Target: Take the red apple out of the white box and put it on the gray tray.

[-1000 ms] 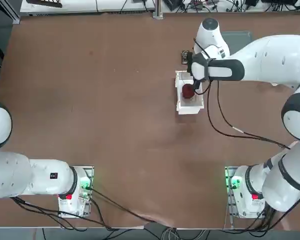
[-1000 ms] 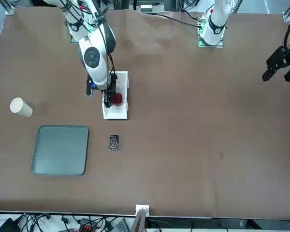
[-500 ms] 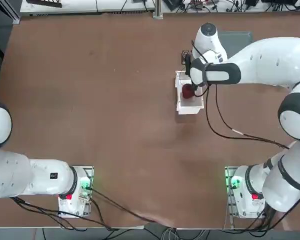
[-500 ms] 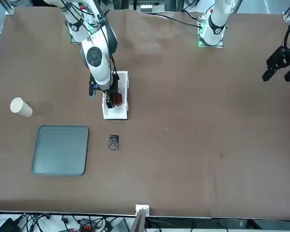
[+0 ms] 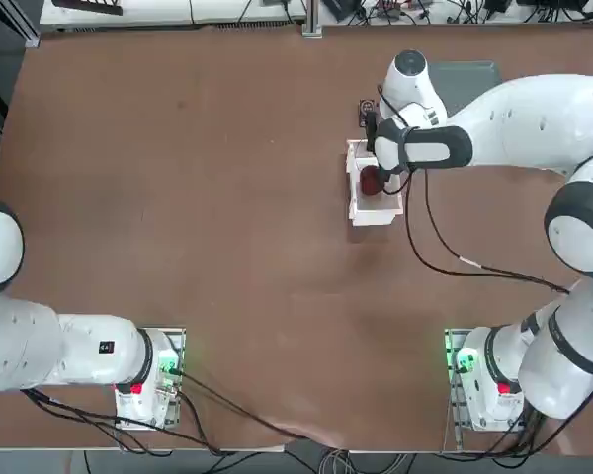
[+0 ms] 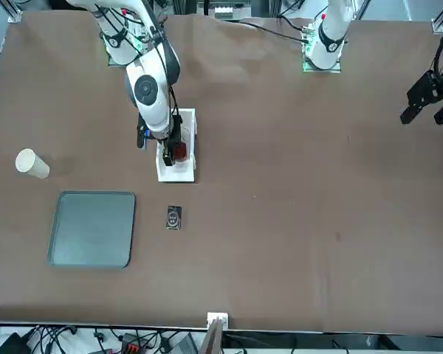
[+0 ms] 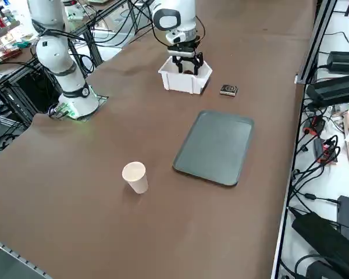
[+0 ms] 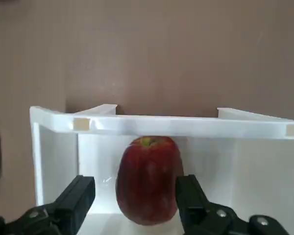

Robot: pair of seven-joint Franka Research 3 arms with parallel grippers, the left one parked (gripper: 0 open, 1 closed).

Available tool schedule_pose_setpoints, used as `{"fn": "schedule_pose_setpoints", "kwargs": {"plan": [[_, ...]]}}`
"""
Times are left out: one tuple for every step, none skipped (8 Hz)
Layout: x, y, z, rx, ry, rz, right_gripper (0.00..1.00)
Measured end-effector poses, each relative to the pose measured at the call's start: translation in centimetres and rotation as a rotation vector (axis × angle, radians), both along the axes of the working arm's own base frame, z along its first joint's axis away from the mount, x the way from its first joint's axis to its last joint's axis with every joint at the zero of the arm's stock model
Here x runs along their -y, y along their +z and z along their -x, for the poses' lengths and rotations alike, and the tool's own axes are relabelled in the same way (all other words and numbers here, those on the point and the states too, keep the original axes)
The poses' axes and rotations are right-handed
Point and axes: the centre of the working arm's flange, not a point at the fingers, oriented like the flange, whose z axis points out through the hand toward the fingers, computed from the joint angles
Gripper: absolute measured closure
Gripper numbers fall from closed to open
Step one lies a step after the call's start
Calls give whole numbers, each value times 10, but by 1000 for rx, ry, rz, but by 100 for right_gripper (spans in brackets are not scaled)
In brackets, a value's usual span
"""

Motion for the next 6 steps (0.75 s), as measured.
{"fn": "schedule_pose_setpoints", "kwargs": {"plan": [[0,-4,0,-1,4,2,0],[1,-7,1,-2,10,4,0],[1,-10,1,-6,14,7,0],[1,-14,3,-11,20,11,0],[-1,-18,7,-14,27,15,0],[-3,-23,10,-17,33,19,0]]}}
